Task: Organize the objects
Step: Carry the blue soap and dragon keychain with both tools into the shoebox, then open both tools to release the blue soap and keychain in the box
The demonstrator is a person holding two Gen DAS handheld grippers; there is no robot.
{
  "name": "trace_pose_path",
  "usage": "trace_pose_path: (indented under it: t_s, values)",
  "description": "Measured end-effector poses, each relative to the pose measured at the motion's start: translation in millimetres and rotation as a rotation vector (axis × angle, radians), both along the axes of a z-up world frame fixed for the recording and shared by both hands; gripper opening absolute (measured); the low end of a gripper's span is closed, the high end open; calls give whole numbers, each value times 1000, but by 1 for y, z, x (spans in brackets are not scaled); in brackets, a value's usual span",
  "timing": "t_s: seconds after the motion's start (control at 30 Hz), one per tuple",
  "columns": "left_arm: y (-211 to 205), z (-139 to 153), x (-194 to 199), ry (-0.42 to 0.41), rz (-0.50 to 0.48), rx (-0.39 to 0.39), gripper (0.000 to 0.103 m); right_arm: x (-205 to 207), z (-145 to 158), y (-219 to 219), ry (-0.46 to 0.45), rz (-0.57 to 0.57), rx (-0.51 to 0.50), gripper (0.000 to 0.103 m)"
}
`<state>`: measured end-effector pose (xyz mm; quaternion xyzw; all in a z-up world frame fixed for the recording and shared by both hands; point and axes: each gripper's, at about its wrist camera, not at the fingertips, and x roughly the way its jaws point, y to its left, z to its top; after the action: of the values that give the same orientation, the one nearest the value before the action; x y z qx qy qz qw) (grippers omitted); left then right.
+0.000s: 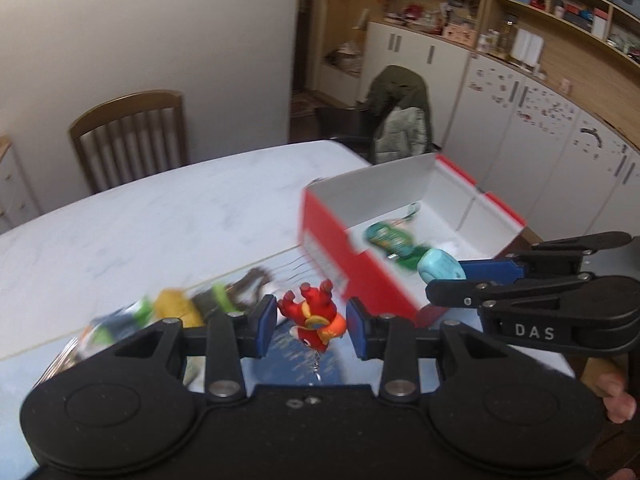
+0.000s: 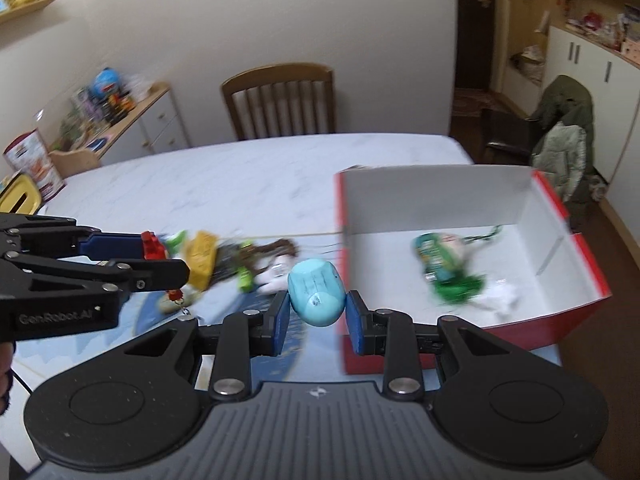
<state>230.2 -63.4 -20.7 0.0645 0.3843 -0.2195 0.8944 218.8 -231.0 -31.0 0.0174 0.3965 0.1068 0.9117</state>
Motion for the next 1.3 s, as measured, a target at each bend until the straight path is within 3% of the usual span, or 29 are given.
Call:
trace_pose_path:
  t_s: [0.27, 0.67, 1.03, 1.3]
  values:
    - [-66, 5, 24, 14, -57, 8, 36, 22, -5, -68, -14, -71, -40, 29]
    - [-147, -25, 73, 80, -58, 79, 36, 81, -42, -144, 54, -107, -86, 30]
    - [-186, -73, 113, 142, -1, 190, 35, 132, -92, -153, 143, -46, -137, 29]
    - [-198, -109, 138, 235, 17, 257, 35, 161, -114, -141, 213, 23, -171, 29]
